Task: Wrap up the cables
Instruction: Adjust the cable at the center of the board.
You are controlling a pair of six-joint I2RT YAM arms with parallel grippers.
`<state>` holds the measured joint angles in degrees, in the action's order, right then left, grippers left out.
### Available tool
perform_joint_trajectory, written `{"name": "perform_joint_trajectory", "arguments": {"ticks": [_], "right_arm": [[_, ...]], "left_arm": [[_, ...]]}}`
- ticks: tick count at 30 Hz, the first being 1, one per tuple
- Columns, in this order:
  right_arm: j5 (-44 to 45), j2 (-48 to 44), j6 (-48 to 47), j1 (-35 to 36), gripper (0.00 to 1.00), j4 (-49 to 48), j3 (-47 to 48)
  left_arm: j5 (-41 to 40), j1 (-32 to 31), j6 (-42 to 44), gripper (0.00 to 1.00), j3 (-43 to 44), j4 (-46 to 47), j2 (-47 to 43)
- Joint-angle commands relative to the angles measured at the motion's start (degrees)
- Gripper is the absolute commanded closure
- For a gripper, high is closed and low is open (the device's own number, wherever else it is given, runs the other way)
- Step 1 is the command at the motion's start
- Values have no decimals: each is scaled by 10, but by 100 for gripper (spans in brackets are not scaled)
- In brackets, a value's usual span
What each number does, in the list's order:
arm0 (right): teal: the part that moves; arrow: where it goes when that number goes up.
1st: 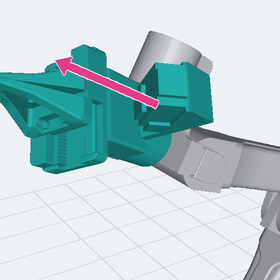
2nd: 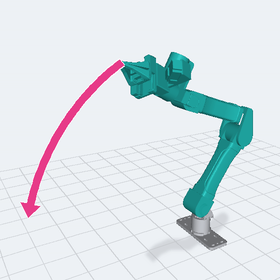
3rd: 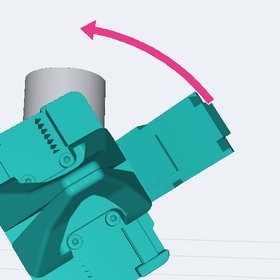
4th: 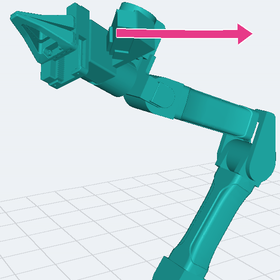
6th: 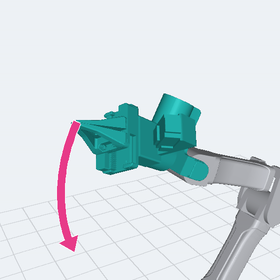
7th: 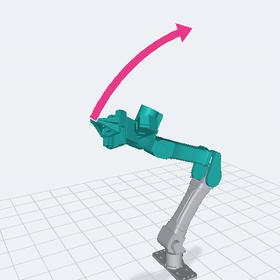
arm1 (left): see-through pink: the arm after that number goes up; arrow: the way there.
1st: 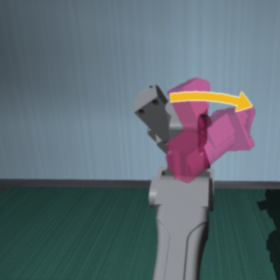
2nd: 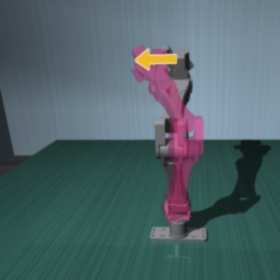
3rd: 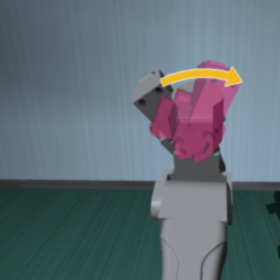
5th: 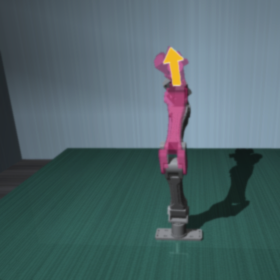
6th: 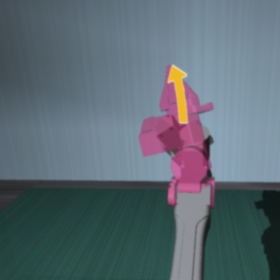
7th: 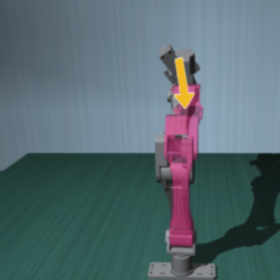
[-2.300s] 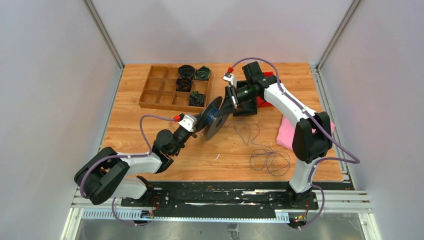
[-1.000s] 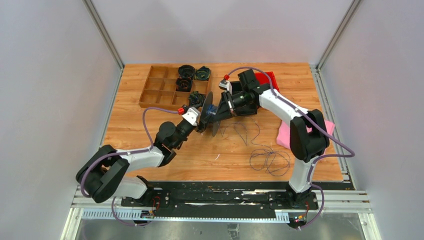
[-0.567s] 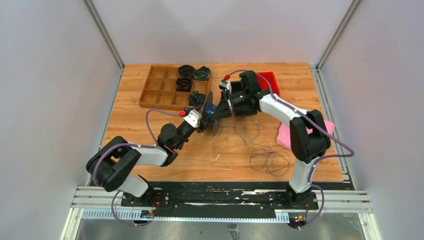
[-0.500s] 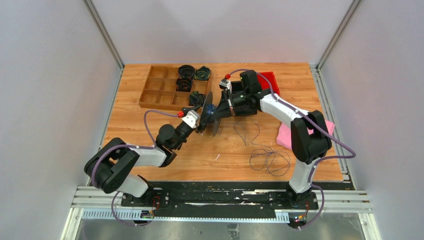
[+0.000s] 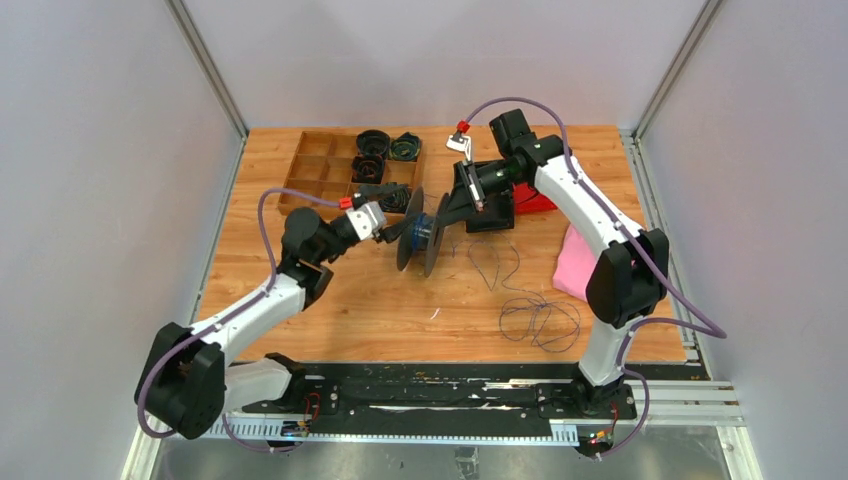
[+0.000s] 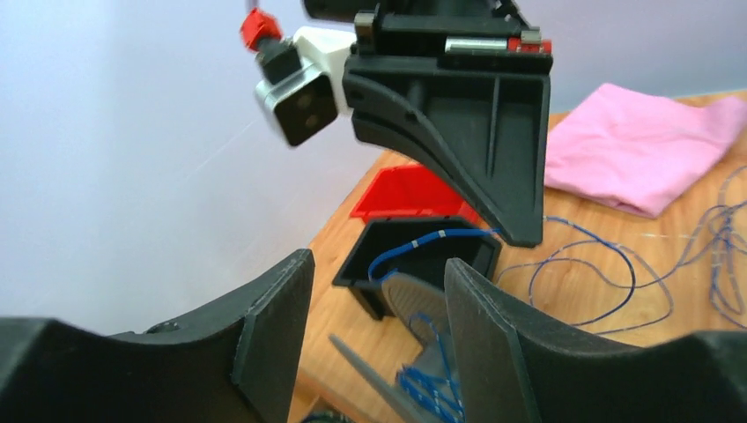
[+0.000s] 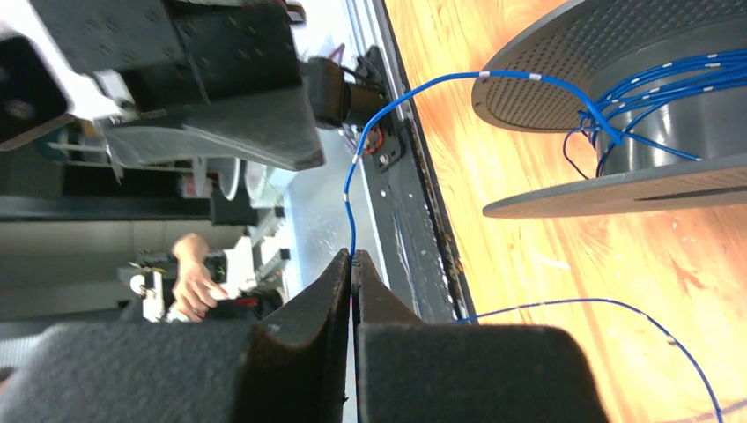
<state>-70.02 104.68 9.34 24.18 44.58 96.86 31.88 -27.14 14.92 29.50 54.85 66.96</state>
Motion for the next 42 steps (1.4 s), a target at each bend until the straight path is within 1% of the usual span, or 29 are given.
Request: {"name": "perform_joint_trajectory", "arguments": {"ticks": [1, 6, 8, 9, 11, 12, 13, 17, 20, 22, 24, 25, 28, 31, 35, 36, 38, 42], "right_arm": [[27, -4, -162, -4, 99, 183, 34], [37, -38, -169, 5, 99, 185, 14], [38, -46, -170, 11, 99, 186, 11], [39, -49, -171, 14, 99, 185, 11], [41, -53, -172, 20, 99, 185, 10], [39, -53, -173, 23, 99, 185, 10], [38, -55, -173, 26, 99, 186, 10], [32, -58, -174, 41, 99, 186, 11], [28, -61, -175, 44, 99, 186, 11], [27, -62, -175, 45, 99, 185, 11], [26, -62, -175, 45, 99, 186, 11], [26, -62, -176, 44, 99, 186, 10], [31, -64, -182, 44, 99, 186, 7], [47, -68, -193, 38, 93, 186, 15], [77, -82, -216, 29, 82, 184, 36], [84, -89, -219, 29, 79, 181, 37], [96, -100, -225, 30, 69, 169, 38], [122, -129, -230, 30, 67, 132, 21]], "left_arm": [[176, 10, 97, 39, 122, -315, -10], [203, 10, 161, 33, 193, -447, 3], [218, 9, 223, 33, 222, -531, 11], [221, 7, 278, 33, 240, -586, 16], [214, -3, 366, 34, 283, -702, 32], [208, -10, 390, 34, 300, -741, 38], [203, -15, 395, 36, 313, -757, 43], [195, -27, 393, 42, 343, -760, 55], [200, -34, 383, 50, 353, -763, 64], [199, -37, 382, 58, 350, -761, 67], [202, -38, 371, 68, 346, -752, 69], [202, -37, 364, 75, 343, -746, 69], [204, -37, 319, 98, 336, -724, 65], [193, -37, 198, 100, 333, -680, 56], [151, -37, 78, 100, 349, -682, 50], [141, -37, 56, 99, 355, -688, 51], [130, -37, 17, 100, 367, -701, 55], [139, -37, -24, 100, 373, -713, 62]]}}
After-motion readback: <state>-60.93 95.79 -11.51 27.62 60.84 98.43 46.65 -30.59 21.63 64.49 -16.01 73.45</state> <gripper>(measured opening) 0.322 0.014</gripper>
